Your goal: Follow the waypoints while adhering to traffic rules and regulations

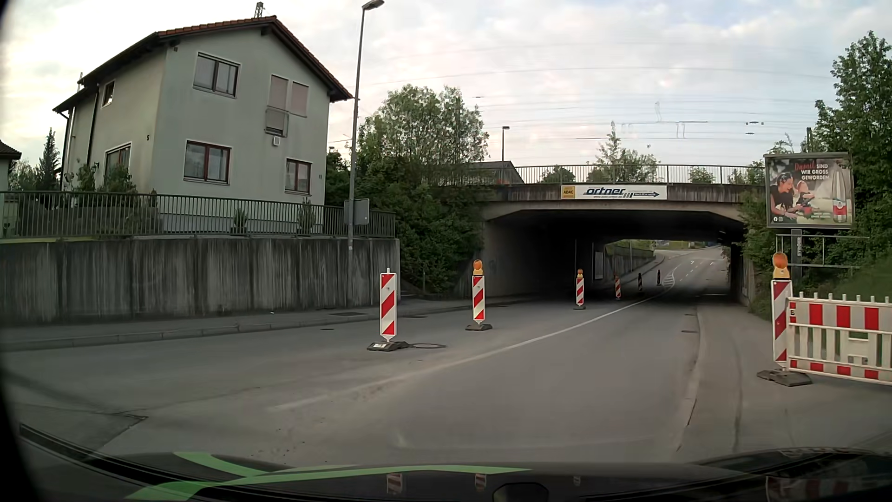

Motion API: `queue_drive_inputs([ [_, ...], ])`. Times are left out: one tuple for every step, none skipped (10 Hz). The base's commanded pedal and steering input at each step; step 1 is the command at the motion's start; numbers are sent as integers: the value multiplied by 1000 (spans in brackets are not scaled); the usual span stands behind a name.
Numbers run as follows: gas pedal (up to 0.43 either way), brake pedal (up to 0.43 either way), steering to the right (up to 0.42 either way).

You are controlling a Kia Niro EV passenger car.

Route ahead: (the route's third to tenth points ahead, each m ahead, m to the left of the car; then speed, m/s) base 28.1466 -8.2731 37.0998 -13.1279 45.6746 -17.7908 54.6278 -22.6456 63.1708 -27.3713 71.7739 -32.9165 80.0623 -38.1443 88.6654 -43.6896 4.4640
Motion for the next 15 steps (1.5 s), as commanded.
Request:
queue_drive_inputs([
  [28, 0, 9],
  [28, 0, 61],
  [28, 0, 106],
  [28, 0, 131],
  [28, 0, 160],
  [28, 0, 174],
  [28, 0, 173],
  [39, 0, 162],
  [59, 0, 157],
  [67, 0, 159],
  [67, 0, 162],
  [79, 0, 165],
  [87, 0, 166],
  [87, 0, 166],
  [87, 0, 164],
])
